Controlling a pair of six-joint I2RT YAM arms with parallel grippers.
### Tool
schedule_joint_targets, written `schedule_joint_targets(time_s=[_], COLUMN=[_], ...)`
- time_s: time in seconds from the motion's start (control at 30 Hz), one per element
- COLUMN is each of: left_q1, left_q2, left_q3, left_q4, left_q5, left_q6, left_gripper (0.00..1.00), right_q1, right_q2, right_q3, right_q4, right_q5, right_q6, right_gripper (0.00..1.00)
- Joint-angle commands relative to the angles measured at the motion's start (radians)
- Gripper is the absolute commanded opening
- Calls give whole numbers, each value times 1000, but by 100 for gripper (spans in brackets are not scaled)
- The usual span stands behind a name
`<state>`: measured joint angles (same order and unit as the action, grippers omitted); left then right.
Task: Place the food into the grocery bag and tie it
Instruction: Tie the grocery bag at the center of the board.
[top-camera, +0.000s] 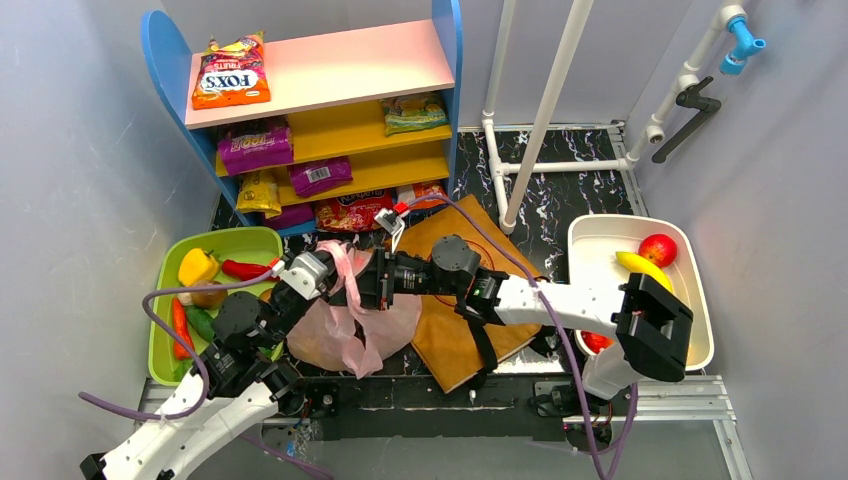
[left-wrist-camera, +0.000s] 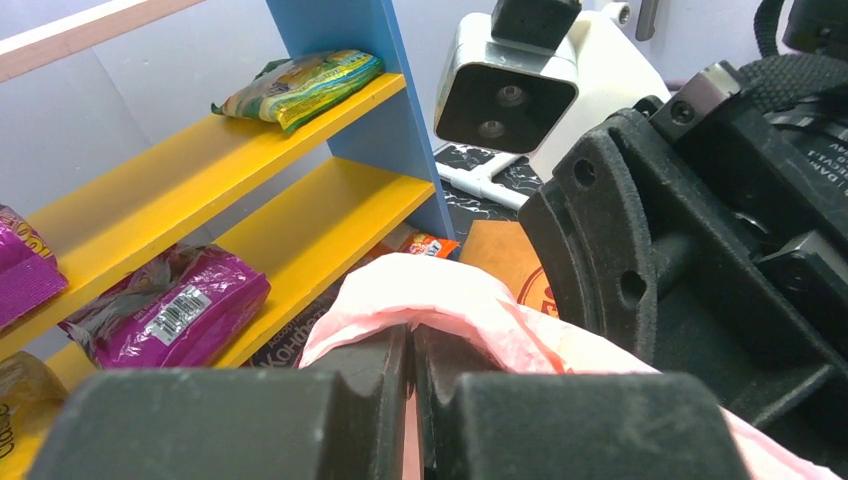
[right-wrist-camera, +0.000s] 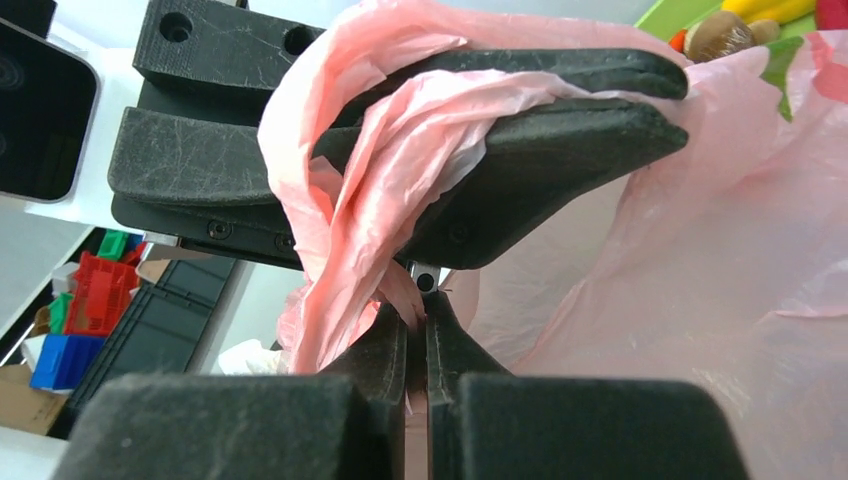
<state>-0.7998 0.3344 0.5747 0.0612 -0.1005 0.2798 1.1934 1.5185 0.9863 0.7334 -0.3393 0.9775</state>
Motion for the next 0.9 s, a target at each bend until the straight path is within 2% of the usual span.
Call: schedule_joint_targets(time_s=[0.0,0.13,0.23,0.37,0.47,0.63,0.87], left_q1=[0,0,0,1,1,0,-1], left_q2=[29,57,48,36,28,10,-34], left_q3=[-5,32,57,86,134,214,229], left_q4=[-54,-143,-163,-211,-310,-435,-486], left_q5=[9,-2,-18,-10,-8,21,51], left_q6=[-14,-11,-63,-106,-149,-225,-272], left_gripper=[0,0,0,0,0,0,0], right_q1=[6,6,6,6,5,-6,-17], right_q2=[-57,-95,-128,-160,-174,-179,-177], right_q3=[50,76,114,147,171,200,223], right_q4=[-83,-214,-350,-442,-505,-565,-600], right_q5=[106,153,206,267,320,376,405], right_q6=[-85,-130,-171,-223,-258,-287,-308], right_gripper=[1,1,1,1,1,1,1])
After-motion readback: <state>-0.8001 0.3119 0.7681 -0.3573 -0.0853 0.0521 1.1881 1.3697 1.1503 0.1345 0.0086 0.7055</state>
